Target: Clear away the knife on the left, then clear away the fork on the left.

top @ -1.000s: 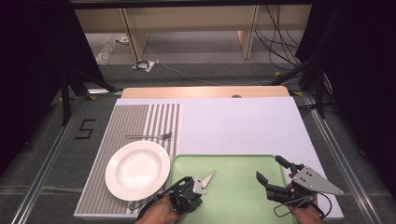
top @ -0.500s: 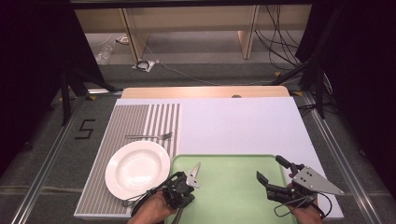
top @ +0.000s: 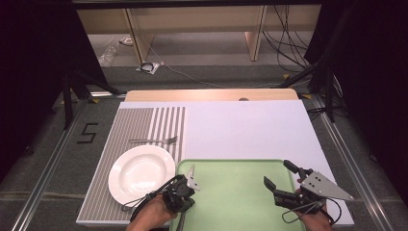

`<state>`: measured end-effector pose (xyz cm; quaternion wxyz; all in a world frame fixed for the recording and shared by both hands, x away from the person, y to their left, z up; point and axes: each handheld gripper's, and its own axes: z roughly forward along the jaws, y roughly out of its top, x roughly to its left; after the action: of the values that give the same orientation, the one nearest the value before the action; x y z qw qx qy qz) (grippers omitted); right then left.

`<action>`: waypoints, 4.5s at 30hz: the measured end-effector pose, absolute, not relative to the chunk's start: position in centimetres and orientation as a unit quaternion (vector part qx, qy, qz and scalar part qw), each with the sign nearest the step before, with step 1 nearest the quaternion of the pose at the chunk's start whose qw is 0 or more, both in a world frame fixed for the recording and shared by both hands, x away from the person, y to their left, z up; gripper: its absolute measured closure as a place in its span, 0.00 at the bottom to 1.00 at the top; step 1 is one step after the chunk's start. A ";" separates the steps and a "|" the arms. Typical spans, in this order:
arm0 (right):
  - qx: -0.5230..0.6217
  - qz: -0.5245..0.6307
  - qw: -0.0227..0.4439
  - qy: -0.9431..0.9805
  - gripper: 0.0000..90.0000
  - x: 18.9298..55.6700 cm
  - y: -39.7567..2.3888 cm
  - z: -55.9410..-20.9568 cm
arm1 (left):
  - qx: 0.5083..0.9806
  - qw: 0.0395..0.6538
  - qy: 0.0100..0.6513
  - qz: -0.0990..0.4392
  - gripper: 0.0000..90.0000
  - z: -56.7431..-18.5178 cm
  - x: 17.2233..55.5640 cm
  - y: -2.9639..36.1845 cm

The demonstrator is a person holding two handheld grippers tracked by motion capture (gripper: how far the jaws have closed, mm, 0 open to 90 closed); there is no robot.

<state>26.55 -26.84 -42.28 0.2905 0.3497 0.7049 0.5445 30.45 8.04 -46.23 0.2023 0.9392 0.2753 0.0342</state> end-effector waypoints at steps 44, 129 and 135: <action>0.346 0.547 0.282 0.708 0.20 27.2 -26.6 -42.5 | 0.897 0.286 0.335 0.048 0.24 -41.4 31.9 12.4; 0.356 0.547 0.282 0.704 0.20 26.8 -27.0 -42.6 | 0.845 0.236 0.455 0.152 0.19 -39.6 47.3 22.3; 0.356 0.547 0.281 0.704 0.20 26.7 -27.0 -42.6 | 0.848 0.224 0.456 0.150 0.19 -40.3 48.4 22.4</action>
<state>26.75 -27.02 -42.56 0.2813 0.3559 0.7037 0.5469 48.38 22.39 -40.26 0.2240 0.8482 0.4559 0.1504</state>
